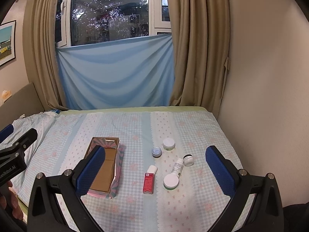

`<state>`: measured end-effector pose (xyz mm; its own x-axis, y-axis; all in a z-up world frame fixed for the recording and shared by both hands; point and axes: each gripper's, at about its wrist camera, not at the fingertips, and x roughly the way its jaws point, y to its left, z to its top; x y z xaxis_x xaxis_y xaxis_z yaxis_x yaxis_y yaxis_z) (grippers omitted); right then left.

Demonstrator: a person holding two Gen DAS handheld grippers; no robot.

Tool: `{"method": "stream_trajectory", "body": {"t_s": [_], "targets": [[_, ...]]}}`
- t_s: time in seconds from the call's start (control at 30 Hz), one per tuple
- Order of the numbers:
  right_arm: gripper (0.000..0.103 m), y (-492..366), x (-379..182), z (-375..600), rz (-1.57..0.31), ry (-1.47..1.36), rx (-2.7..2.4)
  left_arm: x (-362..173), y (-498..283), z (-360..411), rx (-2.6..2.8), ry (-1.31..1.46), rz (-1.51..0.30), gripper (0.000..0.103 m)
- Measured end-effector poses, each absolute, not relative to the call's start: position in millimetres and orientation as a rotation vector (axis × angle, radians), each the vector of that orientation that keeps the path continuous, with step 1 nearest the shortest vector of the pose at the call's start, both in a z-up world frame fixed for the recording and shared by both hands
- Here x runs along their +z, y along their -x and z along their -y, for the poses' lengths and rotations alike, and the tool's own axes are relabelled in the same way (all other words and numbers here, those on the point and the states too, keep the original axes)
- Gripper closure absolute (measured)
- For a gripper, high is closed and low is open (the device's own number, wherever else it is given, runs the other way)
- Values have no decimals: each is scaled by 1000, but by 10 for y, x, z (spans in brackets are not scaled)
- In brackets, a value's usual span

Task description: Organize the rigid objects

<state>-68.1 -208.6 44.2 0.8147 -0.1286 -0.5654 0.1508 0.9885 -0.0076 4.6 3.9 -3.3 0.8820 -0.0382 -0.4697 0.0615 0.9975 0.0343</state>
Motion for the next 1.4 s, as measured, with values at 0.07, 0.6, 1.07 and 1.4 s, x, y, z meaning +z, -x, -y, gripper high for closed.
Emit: {"method": "stream_trajectory", "body": {"t_s": [0.07, 0.6, 1.07, 1.4], "targets": [[0, 682, 438, 2074, -598, -35, -149, -39, -43, -40, -54, -50, -487, 1], [0, 717, 410, 2091, -587, -39, -159, -43, -50, -57, -58, -60, -486, 1], [0, 726, 416, 2068, -587, -12, -172, -37, -32, -49, -61, -52, -477, 1], [0, 761, 419, 2126, -556, -38, -200, -39, -14, -76, -52, -56, -462, 1]]}}
